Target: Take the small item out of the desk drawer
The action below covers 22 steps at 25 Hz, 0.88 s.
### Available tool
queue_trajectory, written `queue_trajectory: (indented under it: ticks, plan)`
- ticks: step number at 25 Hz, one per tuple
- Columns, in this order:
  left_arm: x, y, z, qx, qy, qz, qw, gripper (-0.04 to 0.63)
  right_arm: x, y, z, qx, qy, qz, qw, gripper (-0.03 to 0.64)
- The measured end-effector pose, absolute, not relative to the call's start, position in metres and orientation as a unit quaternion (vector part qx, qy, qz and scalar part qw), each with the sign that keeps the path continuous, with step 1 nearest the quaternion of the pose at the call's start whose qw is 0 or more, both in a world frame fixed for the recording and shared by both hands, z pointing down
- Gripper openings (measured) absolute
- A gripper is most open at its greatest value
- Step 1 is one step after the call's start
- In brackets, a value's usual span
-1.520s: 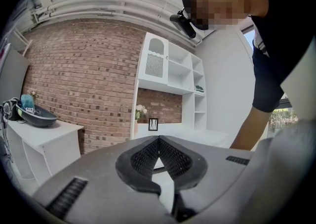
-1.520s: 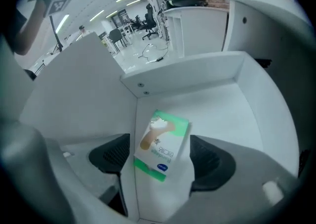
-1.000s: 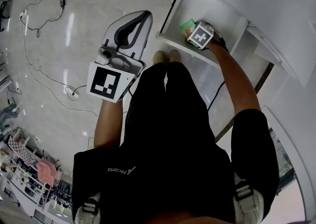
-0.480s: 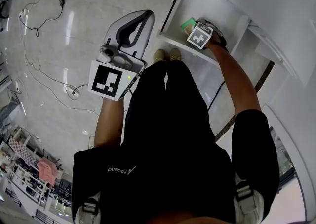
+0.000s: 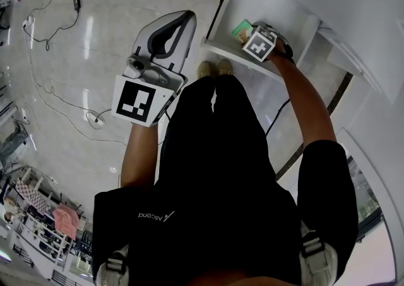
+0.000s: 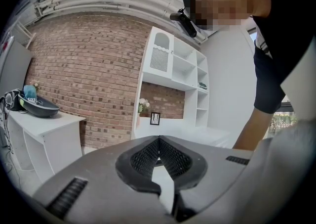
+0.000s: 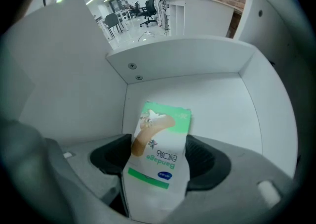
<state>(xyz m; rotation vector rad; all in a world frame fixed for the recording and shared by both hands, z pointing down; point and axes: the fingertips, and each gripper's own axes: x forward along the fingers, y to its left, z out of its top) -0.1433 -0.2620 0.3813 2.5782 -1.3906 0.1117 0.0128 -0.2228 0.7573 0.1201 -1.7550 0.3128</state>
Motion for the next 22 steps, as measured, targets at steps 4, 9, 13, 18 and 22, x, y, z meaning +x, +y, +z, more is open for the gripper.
queue_trajectory:
  ticks: [4, 9, 13, 18, 22]
  plan:
    - [-0.141, -0.264, 0.379, 0.876, -0.470, 0.027, 0.104, -0.002, 0.012, -0.227, 0.749, 0.062, -0.776, 0.145, 0.611, 0.341]
    - [-0.138, -0.265, 0.382, 0.880, -0.461, 0.037, 0.107, -0.002, 0.013, -0.237, 0.731, 0.078, -0.793, 0.155, 0.584, 0.337]
    - [-0.136, -0.267, 0.381, 0.882, -0.458, 0.037, 0.105, -0.002, 0.013, -0.248, 0.713, 0.103, -0.812, 0.167, 0.550, 0.337]
    - [-0.129, -0.268, 0.374, 0.886, -0.452, 0.037, 0.100, -0.002, 0.015, -0.262, 0.673, 0.136, -0.838, 0.163, 0.502, 0.336]
    - [-0.121, -0.268, 0.372, 0.890, -0.445, 0.037, 0.095, -0.002, 0.012, -0.269, 0.638, 0.161, -0.861, 0.168, 0.453, 0.333]
